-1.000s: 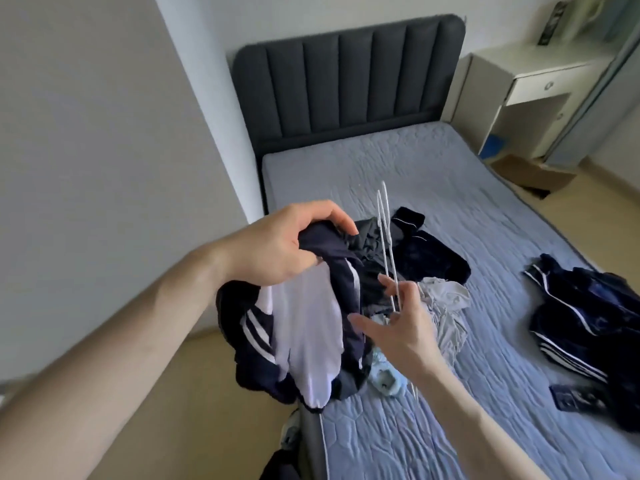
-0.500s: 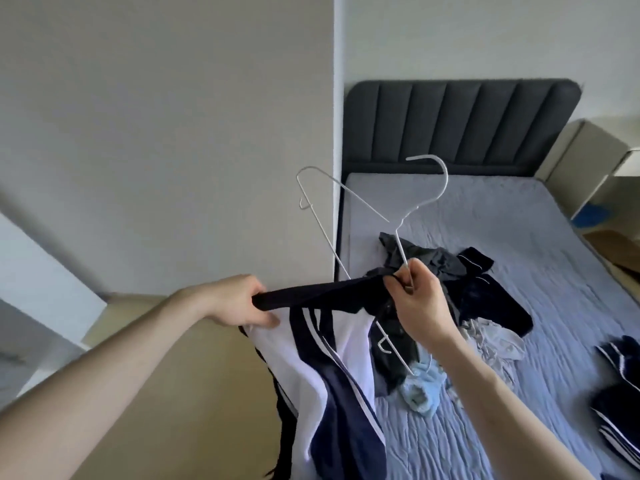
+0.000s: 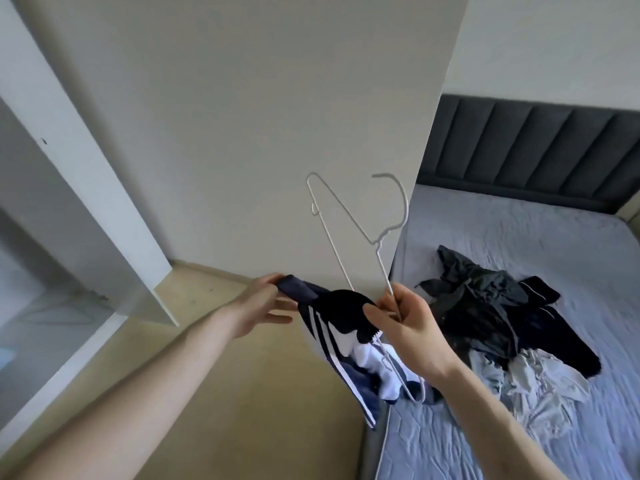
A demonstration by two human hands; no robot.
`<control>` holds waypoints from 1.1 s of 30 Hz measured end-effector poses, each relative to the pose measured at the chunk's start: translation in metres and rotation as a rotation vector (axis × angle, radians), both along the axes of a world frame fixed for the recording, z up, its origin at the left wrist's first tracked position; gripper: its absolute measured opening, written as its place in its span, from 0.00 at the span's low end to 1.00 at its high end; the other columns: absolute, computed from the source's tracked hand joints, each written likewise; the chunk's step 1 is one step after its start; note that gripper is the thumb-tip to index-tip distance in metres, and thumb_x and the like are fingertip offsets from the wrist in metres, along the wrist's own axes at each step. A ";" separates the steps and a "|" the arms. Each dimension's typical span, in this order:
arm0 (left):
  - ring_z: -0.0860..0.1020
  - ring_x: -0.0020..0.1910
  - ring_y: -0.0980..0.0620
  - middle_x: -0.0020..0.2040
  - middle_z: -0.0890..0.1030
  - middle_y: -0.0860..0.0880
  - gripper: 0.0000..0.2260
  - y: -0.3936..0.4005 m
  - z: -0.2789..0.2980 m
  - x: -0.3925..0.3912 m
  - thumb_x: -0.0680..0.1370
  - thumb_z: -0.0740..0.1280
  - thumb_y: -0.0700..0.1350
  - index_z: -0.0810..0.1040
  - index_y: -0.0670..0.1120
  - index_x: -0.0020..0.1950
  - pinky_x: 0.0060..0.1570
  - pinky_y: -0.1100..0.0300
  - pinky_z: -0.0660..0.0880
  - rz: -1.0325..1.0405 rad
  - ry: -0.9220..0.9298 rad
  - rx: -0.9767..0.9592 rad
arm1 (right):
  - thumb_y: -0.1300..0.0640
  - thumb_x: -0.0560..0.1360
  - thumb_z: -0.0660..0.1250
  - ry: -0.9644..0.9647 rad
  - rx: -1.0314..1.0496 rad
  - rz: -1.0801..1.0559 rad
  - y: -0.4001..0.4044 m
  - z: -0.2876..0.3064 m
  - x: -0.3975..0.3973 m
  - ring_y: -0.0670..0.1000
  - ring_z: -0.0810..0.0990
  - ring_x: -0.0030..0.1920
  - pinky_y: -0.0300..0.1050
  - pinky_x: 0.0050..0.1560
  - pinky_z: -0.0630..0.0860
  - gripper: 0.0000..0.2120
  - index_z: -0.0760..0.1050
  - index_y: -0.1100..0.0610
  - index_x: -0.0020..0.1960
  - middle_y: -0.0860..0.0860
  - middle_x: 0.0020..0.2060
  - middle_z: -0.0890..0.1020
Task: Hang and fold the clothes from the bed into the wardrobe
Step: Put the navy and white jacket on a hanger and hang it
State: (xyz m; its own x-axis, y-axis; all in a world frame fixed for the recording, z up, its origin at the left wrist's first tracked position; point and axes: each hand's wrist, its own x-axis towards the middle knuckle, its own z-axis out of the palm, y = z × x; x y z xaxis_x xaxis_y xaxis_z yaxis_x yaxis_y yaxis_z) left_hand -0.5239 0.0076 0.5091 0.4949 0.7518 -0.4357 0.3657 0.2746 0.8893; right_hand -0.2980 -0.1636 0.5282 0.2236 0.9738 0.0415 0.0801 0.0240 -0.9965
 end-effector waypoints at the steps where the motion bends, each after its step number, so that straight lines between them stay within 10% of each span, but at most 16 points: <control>1: 0.86 0.52 0.47 0.54 0.87 0.47 0.12 -0.002 0.006 -0.006 0.73 0.68 0.46 0.86 0.51 0.55 0.51 0.52 0.84 -0.024 -0.080 -0.038 | 0.53 0.72 0.71 -0.038 -0.005 -0.004 -0.001 0.000 -0.014 0.50 0.58 0.32 0.39 0.31 0.62 0.20 0.58 0.48 0.35 0.47 0.31 0.61; 6: 0.83 0.45 0.41 0.49 0.83 0.40 0.18 -0.001 0.018 -0.024 0.75 0.65 0.54 0.82 0.40 0.51 0.46 0.49 0.82 0.094 -0.329 -0.197 | 0.57 0.75 0.71 -0.126 -0.025 -0.189 -0.002 -0.015 -0.080 0.49 0.60 0.32 0.45 0.31 0.63 0.21 0.58 0.55 0.37 0.46 0.30 0.61; 10: 0.75 0.44 0.51 0.46 0.77 0.50 0.09 -0.008 0.019 -0.031 0.75 0.71 0.41 0.73 0.49 0.50 0.41 0.58 0.72 0.031 0.090 0.302 | 0.50 0.74 0.74 -0.081 -0.034 -0.157 -0.006 -0.031 -0.118 0.45 0.63 0.31 0.37 0.32 0.64 0.21 0.62 0.49 0.34 0.42 0.28 0.66; 14: 0.74 0.45 0.53 0.48 0.78 0.57 0.14 -0.006 0.045 -0.061 0.75 0.61 0.36 0.70 0.52 0.55 0.43 0.63 0.71 -0.241 0.105 0.635 | 0.36 0.70 0.75 -0.032 -0.029 -0.225 -0.009 -0.034 -0.122 0.44 0.72 0.34 0.40 0.38 0.70 0.27 0.67 0.58 0.40 0.54 0.37 0.81; 19: 0.76 0.40 0.61 0.45 0.82 0.66 0.20 -0.019 0.085 -0.088 0.71 0.59 0.36 0.70 0.58 0.56 0.39 0.62 0.68 -0.610 0.264 0.924 | 0.35 0.62 0.80 -0.251 -0.161 -0.257 0.015 -0.029 -0.136 0.37 0.79 0.46 0.40 0.43 0.75 0.28 0.71 0.52 0.47 0.32 0.52 0.82; 26: 0.73 0.32 0.49 0.49 0.79 0.61 0.26 -0.007 0.092 -0.137 0.67 0.63 0.33 0.74 0.61 0.55 0.34 0.58 0.72 -0.358 0.225 0.975 | 0.52 0.68 0.78 -0.364 -0.069 -0.180 0.064 -0.021 -0.177 0.47 0.61 0.29 0.38 0.28 0.61 0.24 0.60 0.51 0.35 0.42 0.26 0.69; 33: 0.73 0.31 0.55 0.32 0.76 0.55 0.16 0.011 0.021 -0.223 0.74 0.72 0.61 0.73 0.53 0.36 0.30 0.59 0.65 -0.211 0.850 0.834 | 0.59 0.67 0.73 -0.267 -0.007 -0.127 0.076 0.006 -0.153 0.45 0.65 0.31 0.36 0.30 0.64 0.18 0.62 0.56 0.35 0.45 0.29 0.72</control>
State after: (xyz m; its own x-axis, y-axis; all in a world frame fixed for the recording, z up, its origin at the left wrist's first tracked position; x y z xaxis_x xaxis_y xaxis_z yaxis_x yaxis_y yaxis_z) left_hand -0.7470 0.0191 0.5300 0.4327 0.8959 -0.1009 0.8882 -0.4044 0.2182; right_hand -0.4512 -0.0872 0.5343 0.3256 0.9392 0.1090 0.3416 -0.0094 -0.9398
